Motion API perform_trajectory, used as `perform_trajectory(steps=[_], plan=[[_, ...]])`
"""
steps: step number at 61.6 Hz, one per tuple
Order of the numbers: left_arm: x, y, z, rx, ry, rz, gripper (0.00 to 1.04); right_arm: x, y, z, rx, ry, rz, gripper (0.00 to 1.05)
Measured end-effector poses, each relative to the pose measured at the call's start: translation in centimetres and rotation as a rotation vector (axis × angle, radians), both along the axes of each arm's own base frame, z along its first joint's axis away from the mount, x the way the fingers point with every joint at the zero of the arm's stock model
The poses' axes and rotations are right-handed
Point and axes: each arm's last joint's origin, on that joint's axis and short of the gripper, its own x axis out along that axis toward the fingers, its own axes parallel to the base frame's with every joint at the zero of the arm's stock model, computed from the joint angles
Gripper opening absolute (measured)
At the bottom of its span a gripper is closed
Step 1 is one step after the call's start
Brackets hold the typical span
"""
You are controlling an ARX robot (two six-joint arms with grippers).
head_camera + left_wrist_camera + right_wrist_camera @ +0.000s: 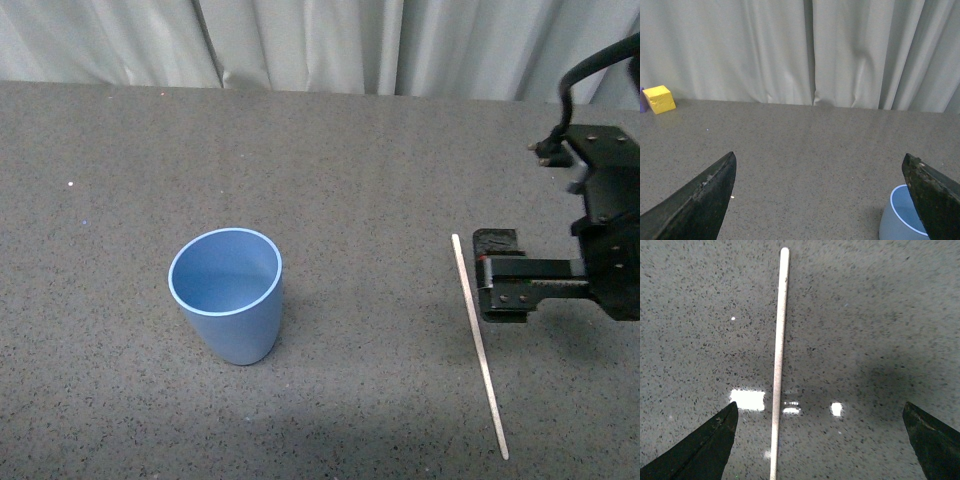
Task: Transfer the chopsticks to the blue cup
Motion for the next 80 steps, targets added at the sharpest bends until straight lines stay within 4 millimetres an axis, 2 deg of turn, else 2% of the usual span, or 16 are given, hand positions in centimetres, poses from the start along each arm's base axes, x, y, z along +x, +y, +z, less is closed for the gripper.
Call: perform_trajectory(steps=[13,27,30,39,44,54,59,69,80], plan=[[0.0,0.0,0.0,0.000,0.000,0.000,0.98,2.2,1.6,-1.5,0.001,0.084,-0.007,0.95],[0.0,0.0,0.0,0.000,0.000,0.000,0.98,3.2,2.9,-2.9,-0.015,0.156,-0.007,0.94],[0.0,0.0,0.0,0.000,0.000,0.000,0.98,3.3,3.1,-3.3,-0.015,0.176,-0.013,0.88],[0.0,0.0,0.0,0.000,0.000,0.000,0.98,3.6,3.2,-4.3,-0.014,0.222,-0.031,0.59],[0.0,0.0,0.0,0.000,0.000,0.000,0.98,3.7,3.2,-4.4,-0.009,0.231,-0.038,0.43],[0.0,0.0,0.0,0.000,0.000,0.000,0.98,3.6,3.2,-4.4,0.004,0.254,-0.047,0.20],[0.0,0.0,0.0,0.000,0.000,0.000,0.98,3.6,3.1,-4.4,0.015,0.264,-0.051,0.01],[0.0,0.0,0.0,0.000,0.000,0.000,0.98,3.3,2.8,-3.6,0.031,0.196,-0.039,0.01],[0.0,0.0,0.0,0.000,0.000,0.000,0.98,3.1,3.5,1.8,0.129,-0.113,0.085,0.01]])
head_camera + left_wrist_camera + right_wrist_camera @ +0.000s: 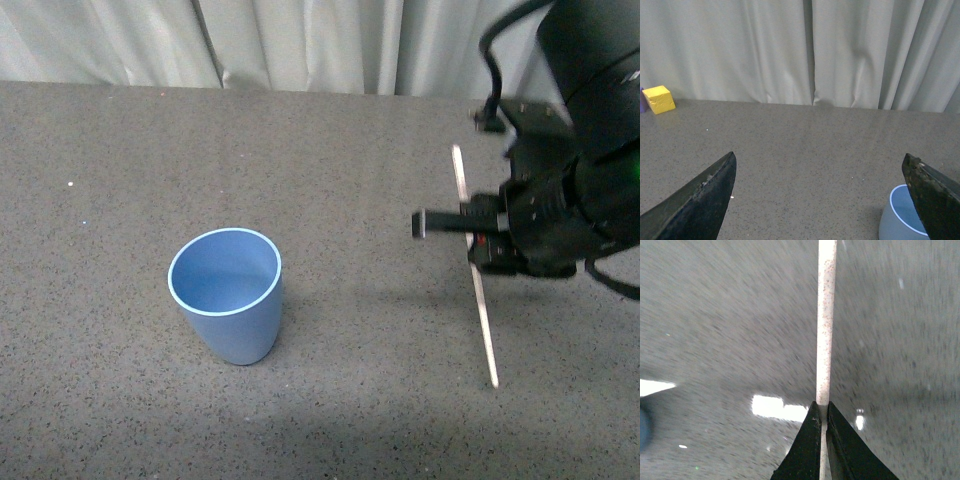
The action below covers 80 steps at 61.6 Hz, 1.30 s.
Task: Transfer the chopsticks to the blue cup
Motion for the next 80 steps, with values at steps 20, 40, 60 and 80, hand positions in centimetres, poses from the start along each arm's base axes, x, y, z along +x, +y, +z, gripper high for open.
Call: perform_trajectory(steps=[20,40,60,80], plan=[[0.0,0.0,0.0,0.000,0.000,0.000,0.98,-1.0,4.1,7.1,0.232,-0.636,0.406,0.01],[0.0,0.0,0.0,0.000,0.000,0.000,0.98,-1.1,9.1,6.0,0.421,-0.625,0.728,0.01],[0.0,0.0,0.0,0.000,0.000,0.000,0.98,0.3,11.0,2.7,0.431,-0.533,0.769,0.01],[0.0,0.0,0.0,0.000,0.000,0.000,0.98,-0.4,10.5,0.8,0.412,-0.458,0.769,0.01]])
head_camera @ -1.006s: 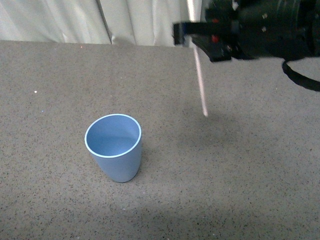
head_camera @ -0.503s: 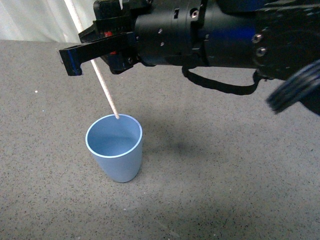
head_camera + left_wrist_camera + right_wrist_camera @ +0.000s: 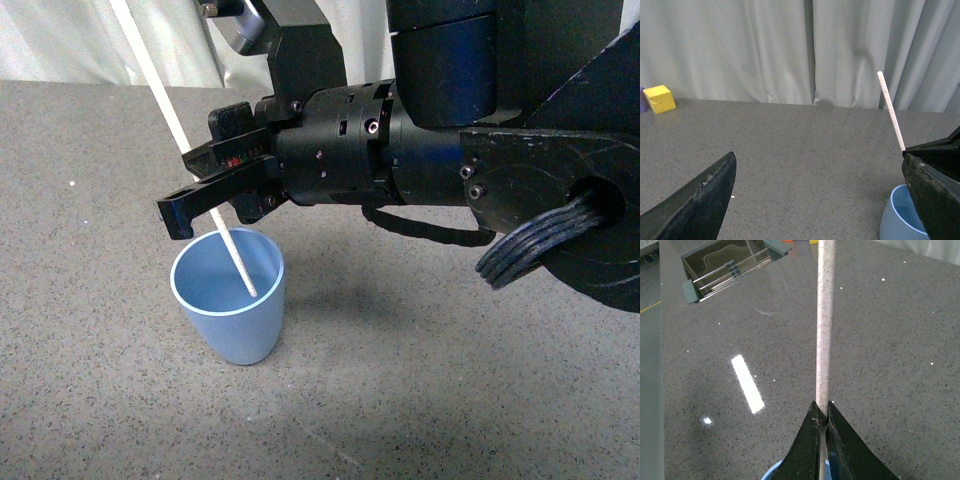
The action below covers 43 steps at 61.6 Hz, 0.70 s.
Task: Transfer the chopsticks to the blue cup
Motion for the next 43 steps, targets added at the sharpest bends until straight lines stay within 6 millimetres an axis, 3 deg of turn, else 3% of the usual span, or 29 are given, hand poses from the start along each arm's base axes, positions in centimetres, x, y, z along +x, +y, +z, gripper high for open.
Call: perform_trajectory(steps=[11,31,34,43], plan=[[0.0,0.0,0.0,0.000,0.000,0.000,0.98,-0.5,-0.4,0.6,0.009,-0.006,0.004,0.37],[0.0,0.0,0.0,0.000,0.000,0.000,0.98,-1.7,-2.4,2.1,0.026,-0.019,-0.044,0.93],[0.0,0.0,0.0,0.000,0.000,0.000,0.98,-2.1,-3.3,2.4,0.033,-0.010,-0.080,0.97],[0.0,0.0,0.0,0.000,0.000,0.000,0.98,-3.7,-7.5,3.0,-0.060,0.010,-0.320,0.95]])
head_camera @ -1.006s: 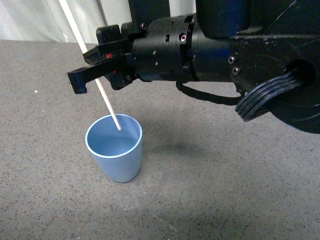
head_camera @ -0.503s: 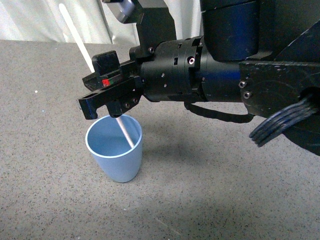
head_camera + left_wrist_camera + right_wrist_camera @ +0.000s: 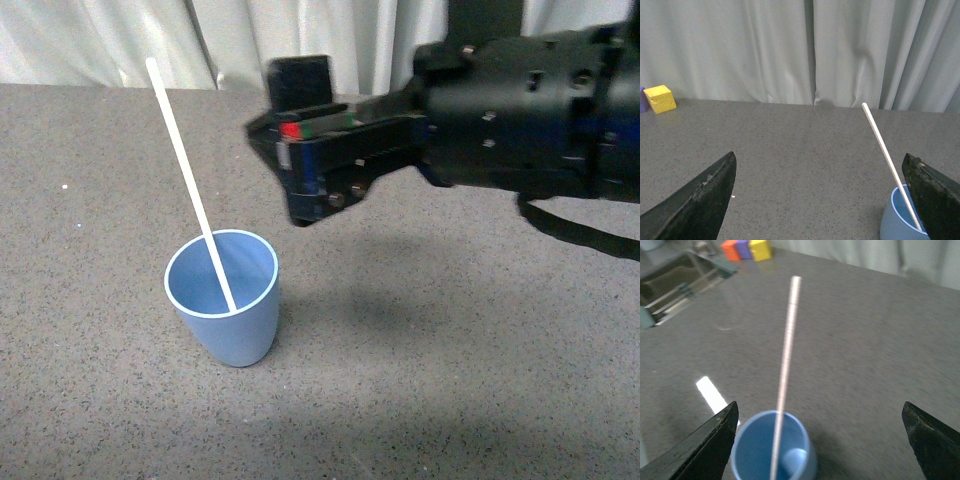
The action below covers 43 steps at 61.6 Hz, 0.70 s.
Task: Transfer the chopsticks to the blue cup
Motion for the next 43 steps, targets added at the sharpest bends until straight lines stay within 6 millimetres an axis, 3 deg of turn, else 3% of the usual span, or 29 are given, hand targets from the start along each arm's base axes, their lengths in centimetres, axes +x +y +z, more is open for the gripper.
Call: perform_trajectory(steps=[16,21,36,40,43], plan=[[0.0,0.0,0.0,0.000,0.000,0.000,0.98,-4.6,-7.4,-2.6,-0.213,0.132,-0.307,0.95],[0.0,0.0,0.0,0.000,0.000,0.000,0.98,-5.8,-8.4,-2.3,-0.218,0.132,-0.348,0.95],[0.0,0.0,0.0,0.000,0.000,0.000,0.98,-8.8,-9.5,1.5,-0.223,-0.009,-0.470,0.95],[0.0,0.0,0.0,0.000,0.000,0.000,0.98,-9.9,-9.6,2.4,-0.246,-0.129,-0.542,0.95],[0.0,0.0,0.0,0.000,0.000,0.000,0.98,-10.2,-9.7,1.8,-0.213,-0.237,-0.650,0.87]])
